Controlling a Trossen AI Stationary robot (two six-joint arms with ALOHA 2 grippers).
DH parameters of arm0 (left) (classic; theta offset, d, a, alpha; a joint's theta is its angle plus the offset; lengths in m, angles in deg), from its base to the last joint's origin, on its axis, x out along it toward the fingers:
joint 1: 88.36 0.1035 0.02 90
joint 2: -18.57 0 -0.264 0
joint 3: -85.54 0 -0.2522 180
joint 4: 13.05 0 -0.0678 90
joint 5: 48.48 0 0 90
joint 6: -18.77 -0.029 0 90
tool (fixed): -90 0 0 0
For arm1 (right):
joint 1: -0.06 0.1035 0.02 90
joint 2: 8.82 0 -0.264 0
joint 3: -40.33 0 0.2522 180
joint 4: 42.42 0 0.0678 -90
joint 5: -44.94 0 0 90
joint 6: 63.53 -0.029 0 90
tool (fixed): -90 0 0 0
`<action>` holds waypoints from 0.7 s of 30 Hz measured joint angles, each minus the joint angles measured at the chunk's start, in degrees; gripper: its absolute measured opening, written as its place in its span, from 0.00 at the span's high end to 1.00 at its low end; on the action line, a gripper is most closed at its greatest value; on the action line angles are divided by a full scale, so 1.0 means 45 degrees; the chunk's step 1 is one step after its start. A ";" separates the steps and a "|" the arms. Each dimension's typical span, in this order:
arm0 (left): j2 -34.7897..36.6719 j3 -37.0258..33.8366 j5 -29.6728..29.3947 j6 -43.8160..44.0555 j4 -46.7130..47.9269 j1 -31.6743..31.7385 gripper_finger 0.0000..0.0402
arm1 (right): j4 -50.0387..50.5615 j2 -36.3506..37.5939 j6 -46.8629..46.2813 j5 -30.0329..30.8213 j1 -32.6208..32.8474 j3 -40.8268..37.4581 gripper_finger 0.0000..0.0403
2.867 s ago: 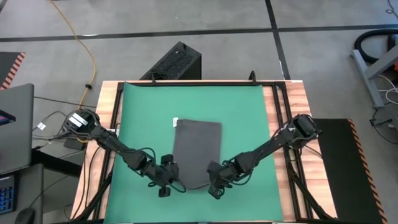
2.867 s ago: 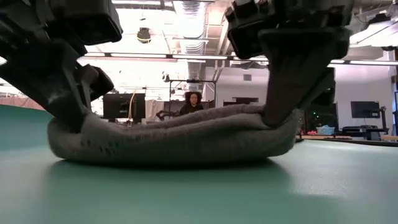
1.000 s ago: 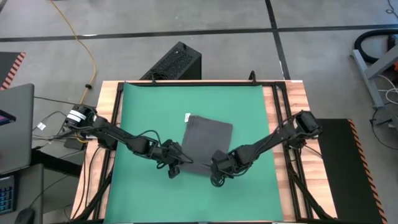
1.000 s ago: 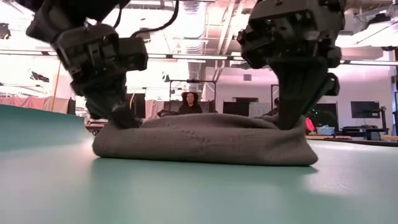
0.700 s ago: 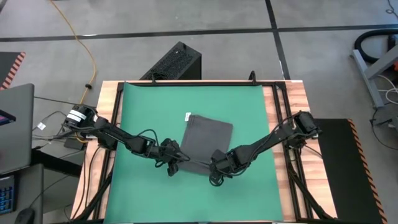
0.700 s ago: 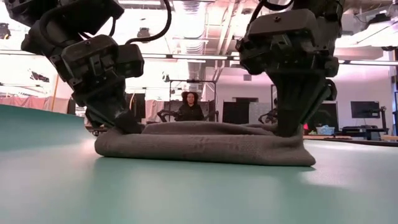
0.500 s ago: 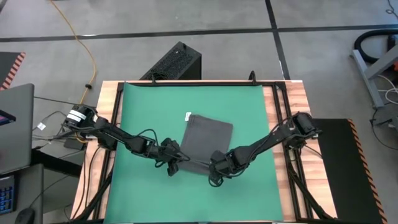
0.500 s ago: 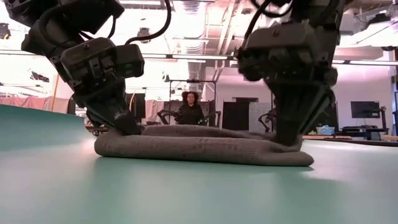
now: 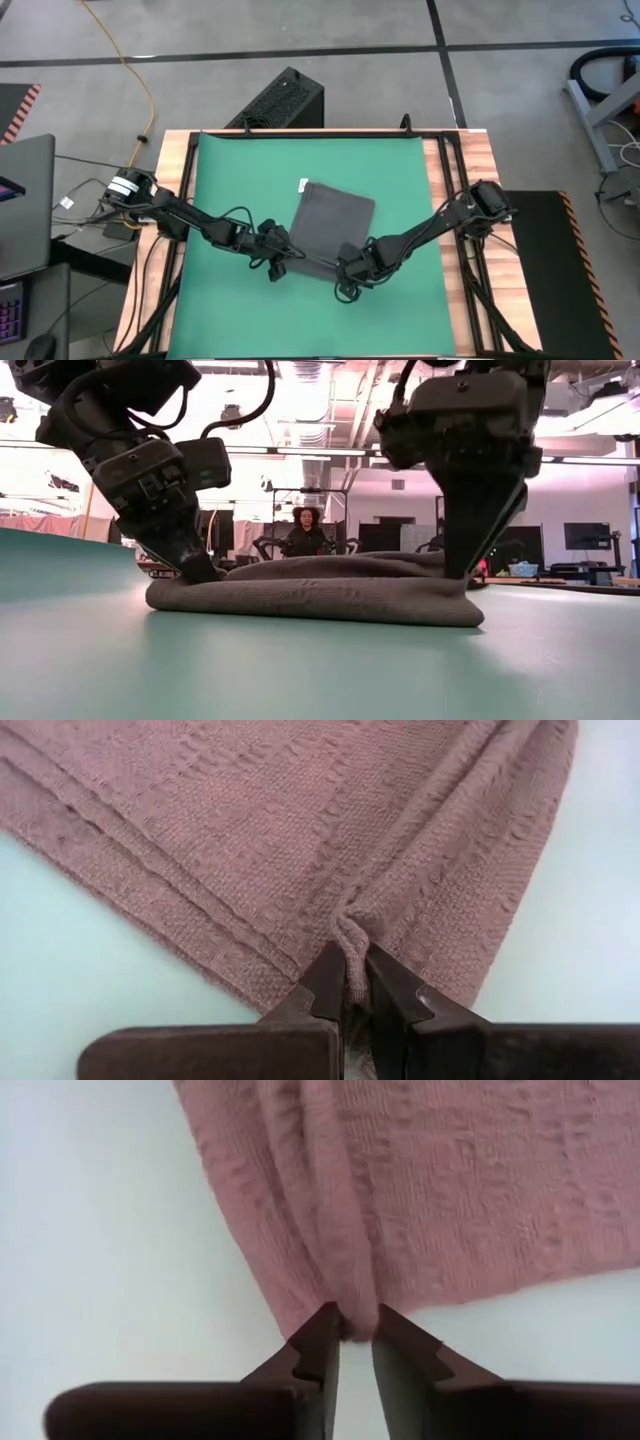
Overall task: Roll towel into tight, uniform cylinder
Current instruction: Roll the gray towel
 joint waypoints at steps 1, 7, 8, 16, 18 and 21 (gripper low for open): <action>0.0000 0.0000 0.0002 -0.0048 0.0017 0.0040 0.99 | 0.0106 0.0049 0.0135 0.0005 0.0042 0.0091 0.78; 0.0000 0.0000 -0.0030 -0.0081 -0.0026 0.0181 0.99 | 0.0312 0.0133 0.1090 0.0068 0.0172 0.0502 0.69; 0.0000 0.0000 -0.0033 -0.0081 -0.0022 0.0181 0.99 | 0.0262 0.0130 0.1300 0.0157 0.0215 0.0611 0.68; 0.0000 -0.0002 0.0051 -0.0102 -0.0044 0.0181 0.99 | 0.1099 0.0135 0.2297 0.2762 0.0434 0.1652 0.66; 0.0000 0.0000 0.0062 -0.0216 -0.0056 0.0177 0.99 | 0.0587 0.0133 0.2600 0.2773 0.0460 0.1671 0.67; 0.0000 0.0000 0.0060 -0.0300 -0.0059 0.0176 0.99 | -0.0243 -0.0021 0.2907 0.2815 0.0427 0.1676 0.70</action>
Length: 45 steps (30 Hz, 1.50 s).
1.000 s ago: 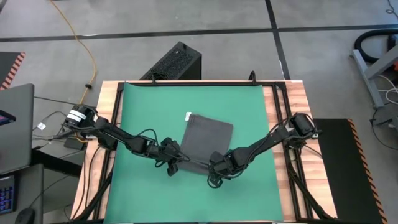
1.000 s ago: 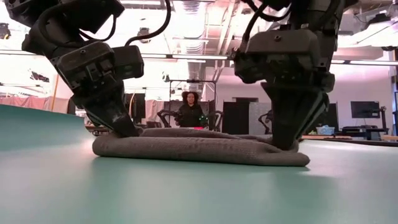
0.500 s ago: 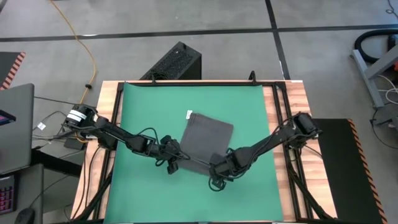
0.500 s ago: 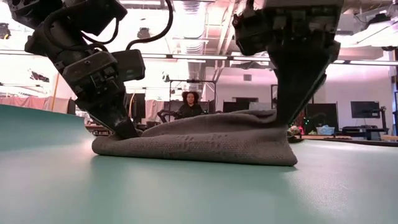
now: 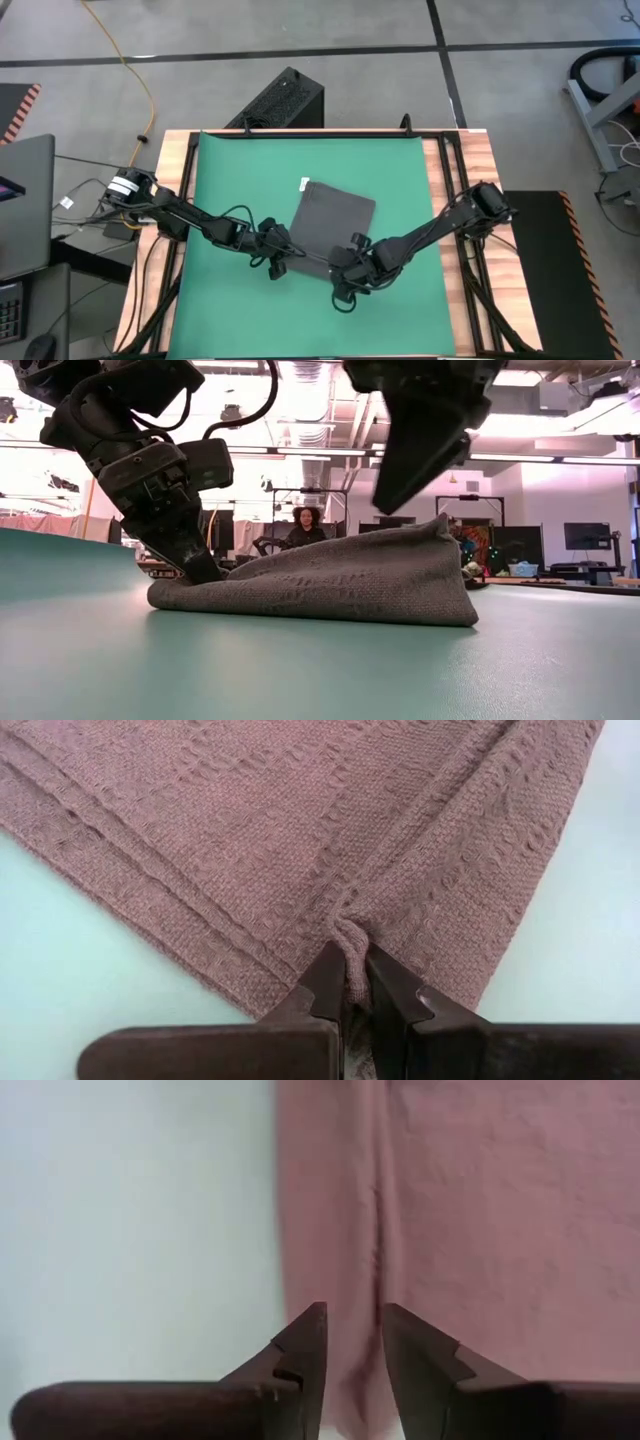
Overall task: Roll towel into tight, uniform cylinder
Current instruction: Roll the gray towel
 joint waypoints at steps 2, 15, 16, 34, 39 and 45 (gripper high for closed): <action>0.0000 0.0000 0.0003 -0.0005 -0.0007 0.0000 0.99 | -0.0307 -0.0024 -0.0001 0.0296 0.0000 -0.0023 0.71; 0.0000 0.0003 -0.0007 0.0244 -0.0002 0.0000 0.99 | -0.1707 -0.0004 -0.1541 0.0801 0.0457 -0.1815 0.76; 0.0000 0.0005 -0.0005 0.0296 -0.0002 0.0000 0.99 | -0.1730 -0.0004 -0.1764 0.0838 0.0523 -0.1987 0.76; 0.0772 0.0340 0.2433 -0.2754 -0.1283 -0.0010 0.73 | -0.4321 0.0005 -0.3115 0.0980 0.0649 -0.4430 0.76; 0.2239 0.0685 0.0130 -0.3456 0.2080 0.0005 0.61 | -0.4168 0.0005 -0.3111 0.0982 0.0788 -0.4435 0.76; 0.2998 0.0318 0.0053 -0.2776 0.2981 0.0232 0.63 | -0.4134 0.0005 -0.3114 0.0971 0.0858 -0.4435 0.76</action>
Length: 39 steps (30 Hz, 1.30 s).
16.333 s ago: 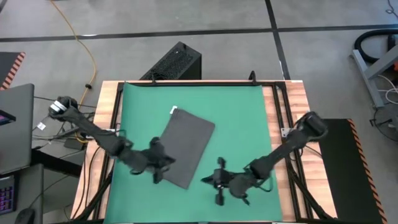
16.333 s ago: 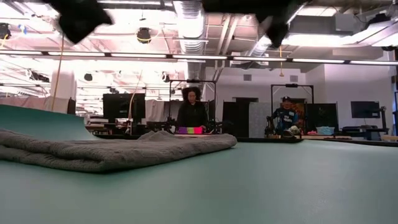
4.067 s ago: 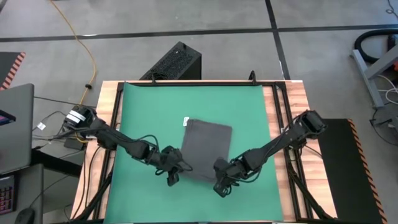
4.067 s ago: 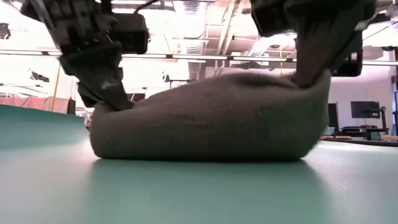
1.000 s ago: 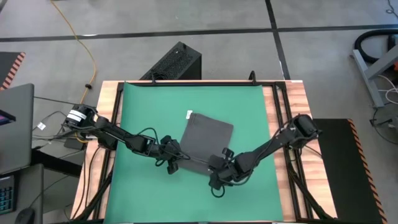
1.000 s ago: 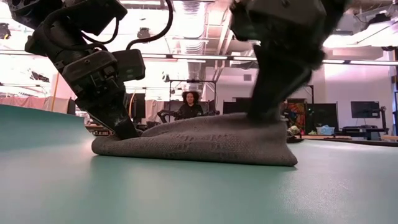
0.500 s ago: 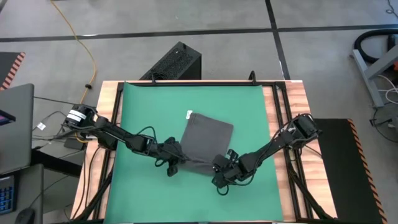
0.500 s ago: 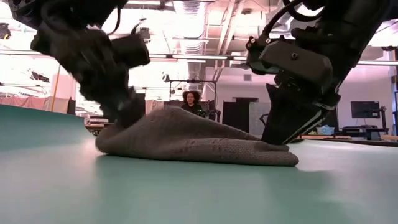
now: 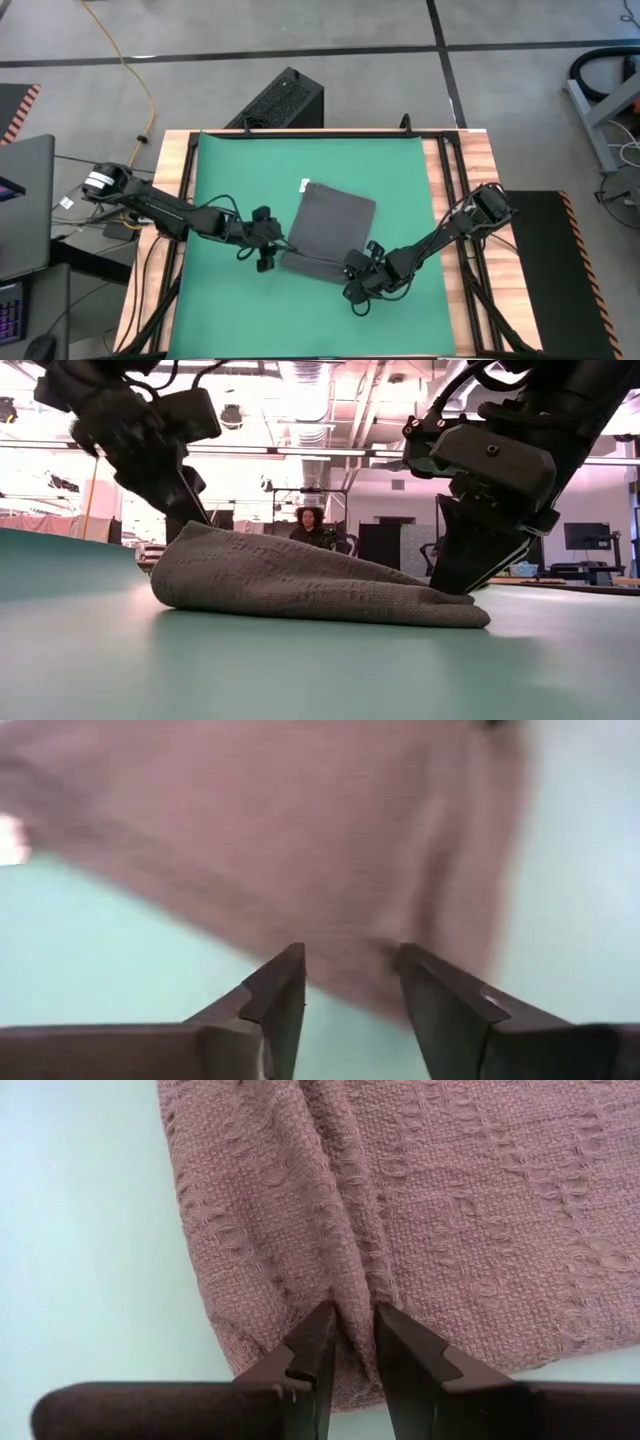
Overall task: Roll towel into tight, uniform cylinder
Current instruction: Roll the gray towel
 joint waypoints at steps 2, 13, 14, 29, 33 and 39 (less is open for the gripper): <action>0.0008 -0.0026 0.1097 0.0001 -0.0660 -0.0139 0.69 | 0.0000 0.0000 0.0003 -0.0025 -0.0003 0.0000 0.76; 0.0031 0.0269 -0.2311 -0.2441 -0.2821 -0.2510 0.99 | -0.0005 0.0000 0.0013 -0.0298 -0.0008 -0.0005 0.76; -0.0171 0.0258 -0.1636 -0.2449 -0.3260 -0.2506 1.00 | -0.0005 0.0000 0.0017 -0.0312 -0.0008 -0.0005 0.76; -0.3393 0.0245 -0.2017 -0.2206 -0.4600 -0.1865 1.00 | -0.0085 0.0000 0.0037 -0.0423 -0.0003 -0.0010 0.76; -0.4044 0.0245 -0.2013 -0.1860 -0.4731 -0.1690 1.00 | -0.0085 0.0000 0.0127 -0.0431 -0.0003 -0.0010 0.76; -0.4874 0.0250 -0.2024 -0.1237 -0.4754 -0.1640 1.00 | -0.0082 0.0000 0.0244 -0.0436 -0.0003 -0.0010 0.76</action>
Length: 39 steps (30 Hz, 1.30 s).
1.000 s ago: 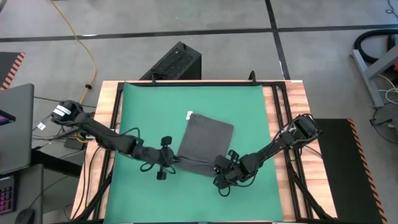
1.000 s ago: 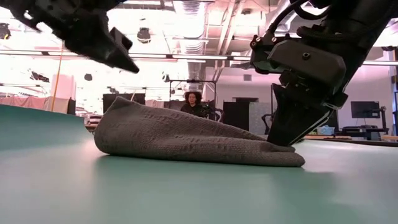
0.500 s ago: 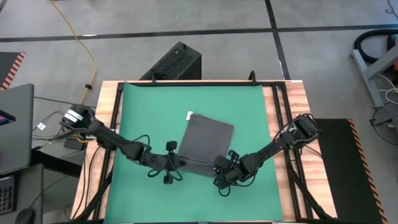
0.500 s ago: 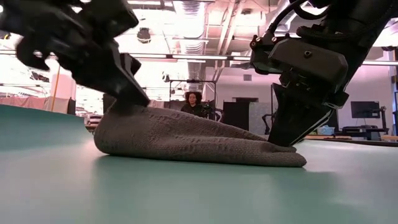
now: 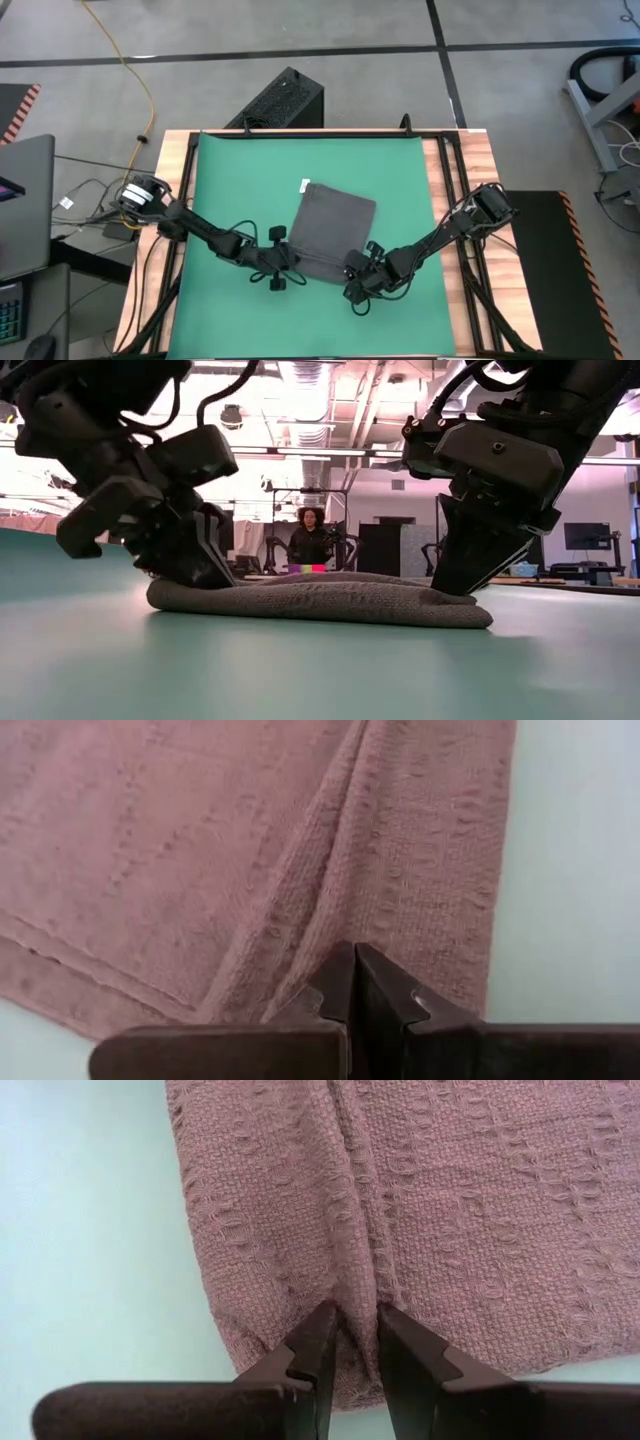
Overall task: Roll towel into tight, uniform cylinder
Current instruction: Roll the gray towel
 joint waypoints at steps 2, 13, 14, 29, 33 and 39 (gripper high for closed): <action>-0.0157 0.0010 0.0049 0.0298 -0.0011 0.0016 1.00 | -0.0057 -0.0003 0.0237 0.0000 0.0000 -0.0003 0.76; -0.0203 0.0010 0.0599 0.0915 0.0370 0.0101 1.00 | 0.1270 0.0688 0.2100 -0.0059 0.0024 0.0787 0.60; -0.0203 0.0010 0.0598 0.0944 0.0374 0.0107 1.00 | 0.1550 0.0773 0.2070 -0.0033 0.0024 0.0787 0.57; -0.0208 0.0000 0.0730 0.1149 0.0399 0.0220 1.00 | -0.0817 0.1831 0.5567 0.0359 0.0561 0.0814 0.45; -0.0218 0.0000 0.1062 0.1293 0.0433 0.0329 1.00 | -0.1289 0.1011 0.6490 0.0325 0.0593 0.0809 0.44; -0.0223 0.0000 0.1056 0.1375 0.0463 0.0325 1.00 | -0.0374 -0.0030 0.6438 0.0350 0.0593 0.0806 0.42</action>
